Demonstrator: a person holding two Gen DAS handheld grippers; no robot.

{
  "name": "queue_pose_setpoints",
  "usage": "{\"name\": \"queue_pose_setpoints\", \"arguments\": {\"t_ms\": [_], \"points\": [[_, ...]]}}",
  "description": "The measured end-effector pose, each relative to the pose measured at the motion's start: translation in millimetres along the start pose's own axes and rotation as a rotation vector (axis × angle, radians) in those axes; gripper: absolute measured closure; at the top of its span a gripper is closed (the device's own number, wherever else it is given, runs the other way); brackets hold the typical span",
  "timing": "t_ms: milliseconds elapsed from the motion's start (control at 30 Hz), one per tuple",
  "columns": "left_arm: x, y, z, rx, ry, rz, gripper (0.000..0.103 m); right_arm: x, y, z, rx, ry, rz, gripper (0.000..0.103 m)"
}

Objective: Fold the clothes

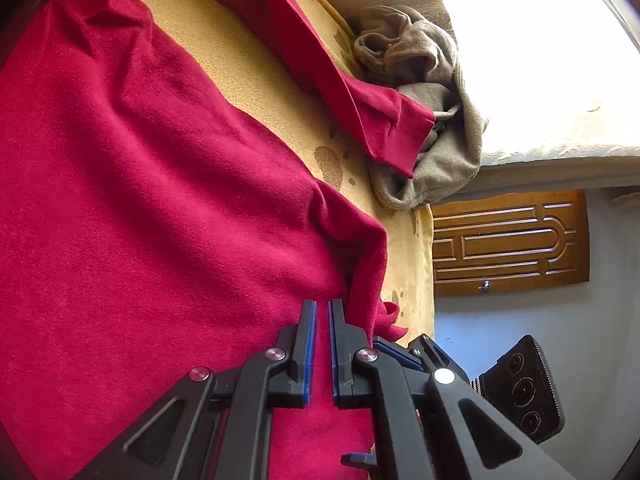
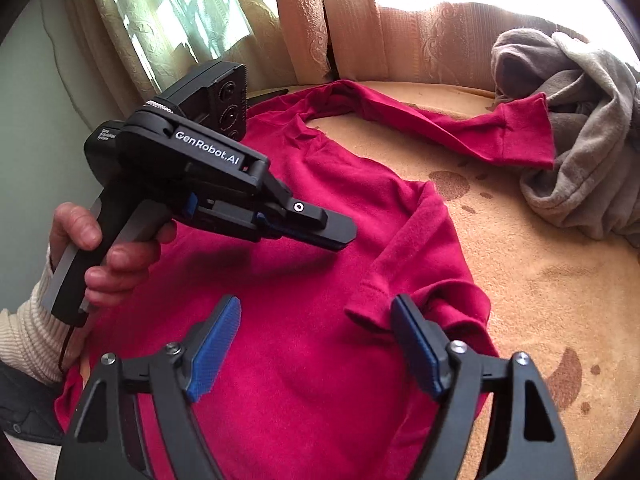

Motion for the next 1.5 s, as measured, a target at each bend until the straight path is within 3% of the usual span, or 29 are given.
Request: {"name": "queue_pose_setpoints", "arguments": {"t_ms": [167, 233, 333, 433, 700, 733, 800, 833, 867, 900, 967, 1167, 1400, 1467, 1500], "points": [[0, 5, 2, -0.028, -0.020, 0.003, 0.097, 1, 29, -39, -0.051, 0.126, 0.106, 0.022], [-1, 6, 2, -0.031, -0.011, -0.001, 0.097, 3, 56, -54, -0.174, 0.177, 0.177, 0.022], [-1, 10, 3, -0.046, 0.000, 0.012, 0.097, 3, 103, -66, -0.434, 0.190, 0.285, 0.022], [-3, 13, 5, -0.032, -0.005, 0.024, 0.097, 11, 125, -53, -0.583, 0.146, 0.247, 0.022], [-1, 8, 6, -0.101, 0.027, -0.031, 0.096, 28, 63, 1, -0.396, 0.074, -0.011, 0.022], [0, 7, 5, -0.109, 0.043, -0.036, 0.090, 27, 55, 4, -0.394, 0.067, -0.033, 0.022], [1, 7, 2, -0.150, 0.054, -0.053, 0.059, 22, 45, 9, -0.393, 0.054, -0.064, 0.022], [2, 8, 0, -0.190, 0.056, -0.060, 0.035, 21, 43, 11, -0.389, 0.050, -0.069, 0.022], [2, 10, -2, -0.229, 0.059, -0.066, 0.020, 20, 41, 12, -0.385, 0.047, -0.068, 0.022], [3, 12, -6, -0.244, 0.066, -0.061, 0.017, 18, 41, 13, -0.379, 0.046, -0.063, 0.022], [4, 15, -10, -0.193, 0.079, -0.033, 0.010, 16, 43, 13, -0.367, 0.047, -0.044, 0.022], [3, 19, -4, -0.107, 0.070, 0.011, 0.010, 14, 45, 10, -0.354, 0.052, -0.025, 0.022], [1, 32, 19, 0.000, -0.054, 0.034, 0.013, 13, 45, 4, -0.343, 0.083, -0.015, 0.022], [1, 34, 22, 0.052, -0.071, 0.045, 0.043, 13, 47, -1, -0.335, 0.110, -0.002, 0.022], [0, 32, 23, 0.072, -0.077, 0.042, 0.053, 13, 48, -4, -0.329, 0.120, 0.005, 0.022]]}}
Point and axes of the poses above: each gripper's, at about its wrist camera, not at the fingertips, and z roughly the way its jaws point, y to its right, x to its top, the point moved 4 cm from there along z, roughly the way its jaws point, and after that the axes turned 3 degrees about z, right-handed, at the moved point
